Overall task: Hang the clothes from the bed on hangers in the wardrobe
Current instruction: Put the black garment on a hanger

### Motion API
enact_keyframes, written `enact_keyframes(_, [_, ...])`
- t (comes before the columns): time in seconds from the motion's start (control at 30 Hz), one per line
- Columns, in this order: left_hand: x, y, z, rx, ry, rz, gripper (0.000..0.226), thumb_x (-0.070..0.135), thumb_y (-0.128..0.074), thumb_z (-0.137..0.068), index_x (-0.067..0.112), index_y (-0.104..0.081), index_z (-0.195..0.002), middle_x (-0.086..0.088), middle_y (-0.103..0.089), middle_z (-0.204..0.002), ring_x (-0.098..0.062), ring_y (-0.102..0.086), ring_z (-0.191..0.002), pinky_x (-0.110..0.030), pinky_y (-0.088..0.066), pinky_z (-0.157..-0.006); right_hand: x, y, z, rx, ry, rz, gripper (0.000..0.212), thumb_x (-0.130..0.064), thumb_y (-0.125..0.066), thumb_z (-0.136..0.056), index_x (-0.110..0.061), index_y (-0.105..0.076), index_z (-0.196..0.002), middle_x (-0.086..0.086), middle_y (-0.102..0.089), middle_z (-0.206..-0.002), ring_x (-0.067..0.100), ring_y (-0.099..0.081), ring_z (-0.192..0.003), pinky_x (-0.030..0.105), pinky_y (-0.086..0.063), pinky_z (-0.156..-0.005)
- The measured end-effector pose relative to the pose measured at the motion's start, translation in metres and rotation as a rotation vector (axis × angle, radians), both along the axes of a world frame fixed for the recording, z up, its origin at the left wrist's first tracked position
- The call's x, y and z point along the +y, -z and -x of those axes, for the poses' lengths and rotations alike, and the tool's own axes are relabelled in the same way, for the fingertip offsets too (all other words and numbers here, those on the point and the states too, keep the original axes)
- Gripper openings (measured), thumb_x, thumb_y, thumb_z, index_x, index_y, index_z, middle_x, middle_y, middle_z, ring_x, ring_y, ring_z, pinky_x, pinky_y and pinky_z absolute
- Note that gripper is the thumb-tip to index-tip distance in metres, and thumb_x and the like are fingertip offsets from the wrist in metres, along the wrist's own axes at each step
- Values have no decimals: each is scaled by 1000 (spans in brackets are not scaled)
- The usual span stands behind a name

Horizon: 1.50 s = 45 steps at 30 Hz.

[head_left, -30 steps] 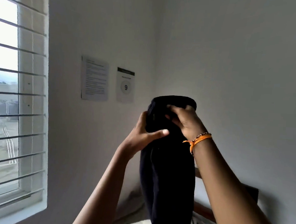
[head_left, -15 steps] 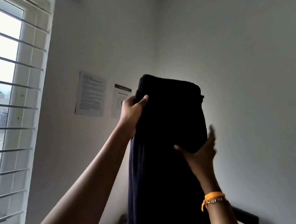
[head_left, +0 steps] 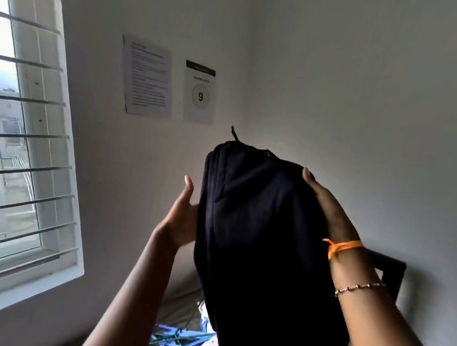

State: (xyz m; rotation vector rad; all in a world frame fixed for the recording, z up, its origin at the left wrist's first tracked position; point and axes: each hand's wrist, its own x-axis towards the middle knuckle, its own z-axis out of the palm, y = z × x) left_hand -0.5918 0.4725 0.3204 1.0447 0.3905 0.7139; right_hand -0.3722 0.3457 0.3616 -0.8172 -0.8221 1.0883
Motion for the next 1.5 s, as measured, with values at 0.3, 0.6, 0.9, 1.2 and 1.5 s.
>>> enact_keyframes(0.3, [-43, 97, -7, 229, -157, -169, 9, 1, -72, -75, 9, -72, -78, -3, -72, -70, -11, -67, -61, -19, -53, -56, 37, 93, -52, -191, 161, 453, 16, -14, -74, -74, -5, -66, -84, 9, -69, -80, 20, -67, -72, 33, -52, -83])
enact_keyframes(0.6, [-30, 65, -22, -2, -306, -226, 11, 6, -51, -95, 8, -62, -92, 0, -71, -74, -9, -68, -68, -21, -55, -64, -21, 153, -37, 28, -75, 140, 45, -39, -86, -54, -13, -76, -90, 7, -74, -93, 17, -71, -84, 27, -57, -68])
enact_keyframes(0.9, [-11, 48, -8, 239, -560, -382, 23, 7, -58, -92, -3, -61, -112, -5, -67, -82, -10, -67, -67, -24, -56, -67, -18, 116, -35, -20, 177, 194, 18, -21, -64, -83, -14, -77, -72, 4, -74, -80, 16, -71, -72, 30, -58, -72])
enact_keyframes(1.2, [-16, 114, 7, 573, -380, -282, 12, 25, -55, -95, 17, -58, -86, 0, -58, -78, -11, -55, -70, -23, -44, -64, -5, 140, -4, -123, 200, 345, 6, -14, -63, -86, -13, -68, -86, 2, -73, -71, 21, -67, -78, 33, -54, -74])
enact_keyframes(1.5, [-28, 103, 4, 86, -344, -191, 15, 6, -60, -89, 4, -65, -103, -7, -71, -88, -15, -69, -77, -31, -57, -80, -7, 146, -13, -92, 139, 134, 22, -22, -73, -73, -14, -70, -94, 9, -71, -104, 22, -67, -98, 34, -54, -83])
